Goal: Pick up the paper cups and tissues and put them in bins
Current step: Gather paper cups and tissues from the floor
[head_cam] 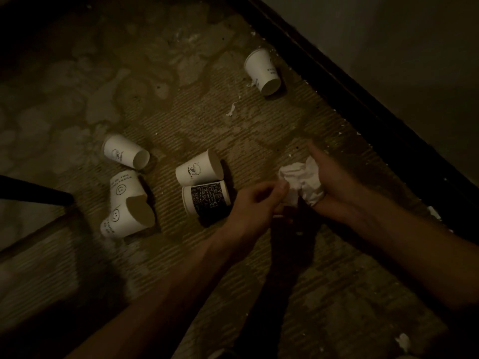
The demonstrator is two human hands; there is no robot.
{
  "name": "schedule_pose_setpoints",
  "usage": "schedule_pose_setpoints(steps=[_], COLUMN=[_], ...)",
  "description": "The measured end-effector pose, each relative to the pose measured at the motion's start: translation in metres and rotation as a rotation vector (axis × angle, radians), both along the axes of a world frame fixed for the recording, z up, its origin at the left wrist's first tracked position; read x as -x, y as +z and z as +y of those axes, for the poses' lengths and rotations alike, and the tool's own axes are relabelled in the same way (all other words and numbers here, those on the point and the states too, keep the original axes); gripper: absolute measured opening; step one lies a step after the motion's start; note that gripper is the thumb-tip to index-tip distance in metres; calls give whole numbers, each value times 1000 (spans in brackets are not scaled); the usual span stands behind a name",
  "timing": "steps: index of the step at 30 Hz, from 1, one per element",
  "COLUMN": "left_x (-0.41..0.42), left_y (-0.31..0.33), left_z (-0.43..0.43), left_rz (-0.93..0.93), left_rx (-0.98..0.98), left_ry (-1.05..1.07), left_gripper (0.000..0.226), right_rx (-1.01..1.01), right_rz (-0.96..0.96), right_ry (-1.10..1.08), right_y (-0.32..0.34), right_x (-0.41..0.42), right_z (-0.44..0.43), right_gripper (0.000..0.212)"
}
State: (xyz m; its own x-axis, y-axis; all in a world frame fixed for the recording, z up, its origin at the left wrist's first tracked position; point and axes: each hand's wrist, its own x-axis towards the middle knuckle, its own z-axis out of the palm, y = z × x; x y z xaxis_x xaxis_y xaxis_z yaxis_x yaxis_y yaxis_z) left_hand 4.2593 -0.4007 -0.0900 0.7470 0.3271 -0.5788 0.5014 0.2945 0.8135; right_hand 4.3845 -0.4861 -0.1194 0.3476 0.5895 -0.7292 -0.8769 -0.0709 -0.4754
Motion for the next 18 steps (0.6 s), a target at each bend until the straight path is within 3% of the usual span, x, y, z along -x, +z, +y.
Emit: schedule_pose_setpoints(steps=[3, 8, 13, 16, 18], left_x=[5, 17, 36, 47, 54], left_y=[2, 3, 3, 3, 4], left_z=[-1, 12, 35, 48, 52], left_rz=[-72, -118, -59, -61, -96], left_rx=[-52, -443, -812, -810, -722], left_ry=[66, 51, -116, -164, -65], left_gripper=[20, 12, 10, 9, 7], right_rx=[-68, -171, -16, 25, 37], right_rz=[34, -131, -283, -292, -303], right_ry=[102, 193, 86, 68, 84], right_y=[2, 6, 2, 1, 1], right_x=[10, 40, 68, 76, 79], right_z=[8, 25, 44, 55, 64], right_gripper=[61, 63, 32, 36, 49])
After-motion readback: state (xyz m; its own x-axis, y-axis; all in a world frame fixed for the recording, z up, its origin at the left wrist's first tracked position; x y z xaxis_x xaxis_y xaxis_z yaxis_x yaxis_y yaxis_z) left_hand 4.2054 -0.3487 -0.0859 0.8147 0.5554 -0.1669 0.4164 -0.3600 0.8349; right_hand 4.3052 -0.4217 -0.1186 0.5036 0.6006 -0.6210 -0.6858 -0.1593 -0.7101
